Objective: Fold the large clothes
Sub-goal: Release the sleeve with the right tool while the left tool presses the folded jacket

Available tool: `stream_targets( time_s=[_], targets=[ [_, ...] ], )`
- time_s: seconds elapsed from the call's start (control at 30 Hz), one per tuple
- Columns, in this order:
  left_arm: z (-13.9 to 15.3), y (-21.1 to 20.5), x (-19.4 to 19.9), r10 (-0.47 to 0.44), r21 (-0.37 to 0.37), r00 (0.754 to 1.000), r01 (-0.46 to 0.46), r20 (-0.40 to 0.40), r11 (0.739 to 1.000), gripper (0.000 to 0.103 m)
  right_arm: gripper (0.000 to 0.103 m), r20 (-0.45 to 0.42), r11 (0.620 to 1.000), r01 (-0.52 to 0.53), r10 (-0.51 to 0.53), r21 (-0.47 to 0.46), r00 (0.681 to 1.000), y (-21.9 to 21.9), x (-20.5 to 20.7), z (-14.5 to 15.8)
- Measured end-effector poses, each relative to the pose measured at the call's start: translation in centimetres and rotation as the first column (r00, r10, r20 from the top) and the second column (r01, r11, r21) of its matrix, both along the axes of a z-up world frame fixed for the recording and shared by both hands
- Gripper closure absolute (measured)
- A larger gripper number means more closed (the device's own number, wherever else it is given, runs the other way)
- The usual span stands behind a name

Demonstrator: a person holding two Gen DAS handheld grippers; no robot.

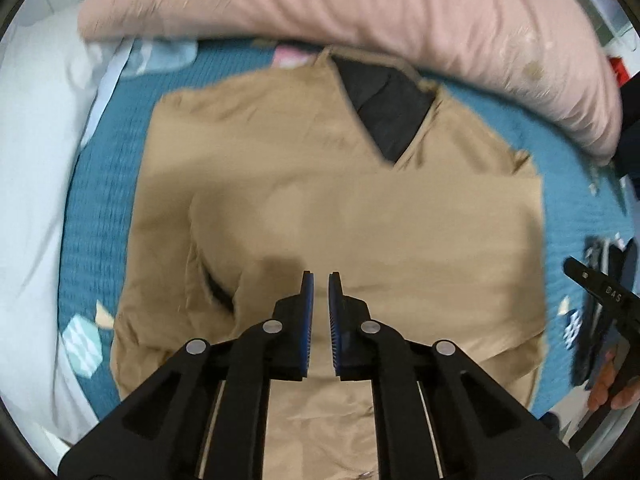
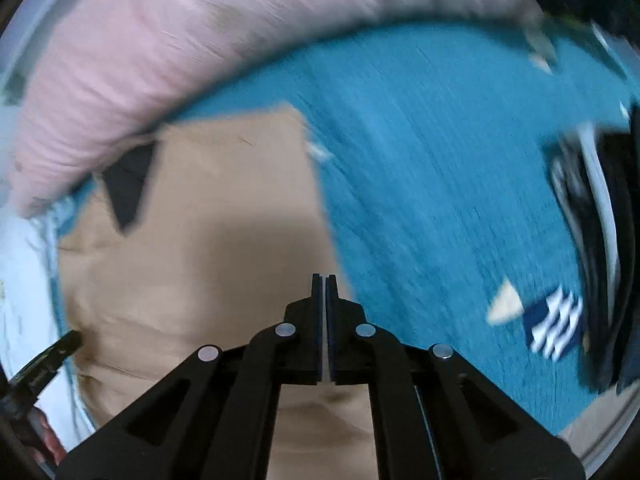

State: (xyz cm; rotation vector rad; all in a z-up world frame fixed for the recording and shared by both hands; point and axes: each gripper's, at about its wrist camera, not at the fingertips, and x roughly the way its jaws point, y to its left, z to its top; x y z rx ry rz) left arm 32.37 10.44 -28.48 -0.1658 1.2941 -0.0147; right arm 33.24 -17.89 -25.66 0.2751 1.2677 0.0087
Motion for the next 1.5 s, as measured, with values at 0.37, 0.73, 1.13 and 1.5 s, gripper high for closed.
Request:
stream_targets(
  time_s=[0.37,0.73,1.13,1.5],
  targets=[
    [-5.9,0.4,4.5,0.073,-0.011,0.994,-0.074,-0.075,0.997,0.095,0.101,0.002,0.960,-0.248,0.250,0.128,0.968,12.0,4.6,-2.9],
    [-5.7,3.5,4.1,0.112,0.067,0.992,-0.107,-0.063,0.992,0.095,0.103,-0.039,0.992,-0.108,0.105,-0.060,0.994,4.8,6.1,-4.5],
    [-8.0,3.7,5.4,0.118,0.057,0.991,-0.115,-0.062,0.992,0.096,0.103,-0.064,0.986,-0.123,0.116,-0.112,0.991,3.7,5.8,-7.8],
    [-4.8,3.1,5.5,0.082,0.077,0.994,-0.077,-0.069,0.994,0.092,0.102,-0.019,0.993,-0.116,0.116,-0.006,0.993,3.0,5.8,-3.5]
  ],
)
